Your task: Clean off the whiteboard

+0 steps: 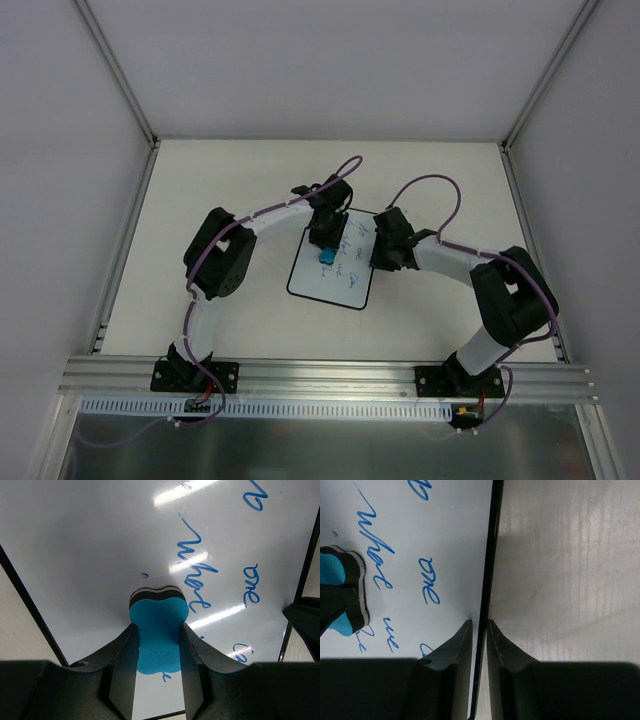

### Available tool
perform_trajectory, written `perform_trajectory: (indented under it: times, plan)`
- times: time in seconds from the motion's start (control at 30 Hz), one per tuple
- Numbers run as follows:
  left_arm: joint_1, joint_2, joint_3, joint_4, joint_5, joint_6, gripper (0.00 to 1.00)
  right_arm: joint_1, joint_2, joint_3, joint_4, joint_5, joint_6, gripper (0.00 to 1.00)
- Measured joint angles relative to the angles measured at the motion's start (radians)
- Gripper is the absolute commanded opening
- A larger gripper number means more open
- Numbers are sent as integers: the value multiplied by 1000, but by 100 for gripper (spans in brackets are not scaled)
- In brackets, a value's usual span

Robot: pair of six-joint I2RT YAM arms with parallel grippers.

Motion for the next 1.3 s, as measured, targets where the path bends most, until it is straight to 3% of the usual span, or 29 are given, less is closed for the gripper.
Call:
perform_trajectory:
  times: [0.03,0.13,0.57,0.8,1.03,1.3]
  plan:
    - [0,-1,-2,2,0,0,0,5,6,6,0,7,8,7]
    - [0,-10,-12,5,-13,0,1,14,21,24,-1,39,24,0]
    - [26,-27,-42,12,-26,21,0,21,49,42,39,52,79,0]
    - [17,-133,-212,84,-14,2,2,22,72,73,14,58,113,0]
    - [-42,-249,-371,90,5,-9,4,24,92,96,8,58,142,0]
    - [-140,-266,-389,53,31,-9,4,24,111,117,6,60,151,0]
